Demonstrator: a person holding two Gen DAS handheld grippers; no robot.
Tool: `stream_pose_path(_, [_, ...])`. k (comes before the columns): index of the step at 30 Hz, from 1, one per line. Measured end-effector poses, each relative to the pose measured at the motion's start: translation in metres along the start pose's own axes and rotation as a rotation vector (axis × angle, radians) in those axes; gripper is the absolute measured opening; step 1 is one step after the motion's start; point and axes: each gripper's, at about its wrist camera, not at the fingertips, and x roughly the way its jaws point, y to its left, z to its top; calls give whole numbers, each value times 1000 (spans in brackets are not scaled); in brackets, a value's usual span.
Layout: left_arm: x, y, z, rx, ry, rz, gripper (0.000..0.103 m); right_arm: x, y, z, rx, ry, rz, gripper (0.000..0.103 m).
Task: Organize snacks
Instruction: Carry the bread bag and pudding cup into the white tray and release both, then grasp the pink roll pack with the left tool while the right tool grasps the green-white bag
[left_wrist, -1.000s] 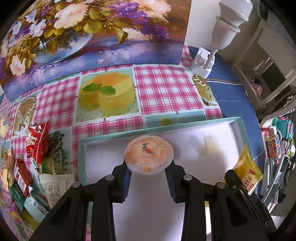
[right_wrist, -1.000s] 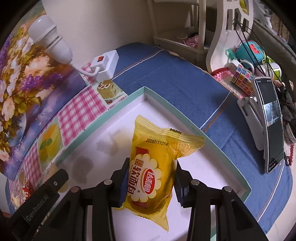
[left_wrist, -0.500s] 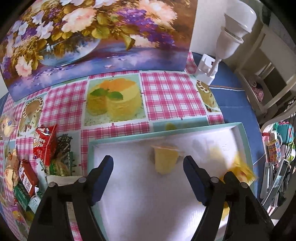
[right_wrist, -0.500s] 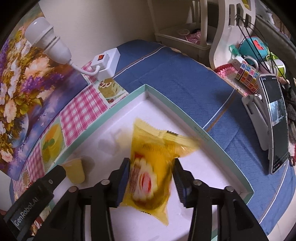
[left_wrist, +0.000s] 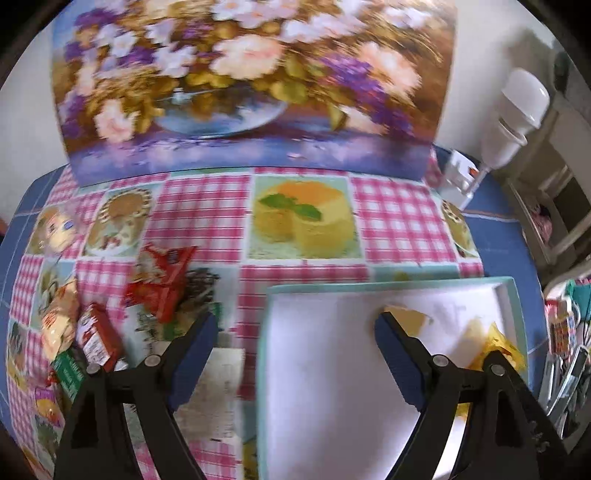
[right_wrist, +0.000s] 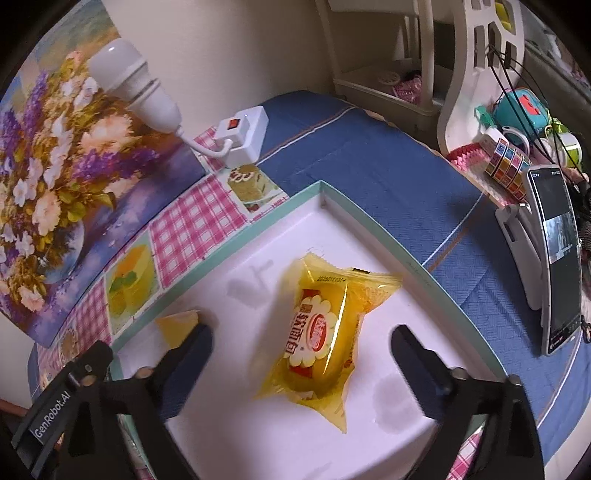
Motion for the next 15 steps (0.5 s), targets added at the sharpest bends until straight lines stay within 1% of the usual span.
stream_pose_path(4, [-8,23,-10,-39,-43,35,89,-5,4,-6,-12,-11,10,103])
stream_pose_path(7, [-13,40,-20,-65,-59,52,89,-9,8,-13,-26,-15,26,103])
stream_pose_path(11, [-21,64,-37,-78,-62,77,89,-12,16,-23,-52,-8,52,103])
stream_pose_path(15, [-33,91,-54,-102,-41,67,89,-18,24,-34,-78,-6,69,103])
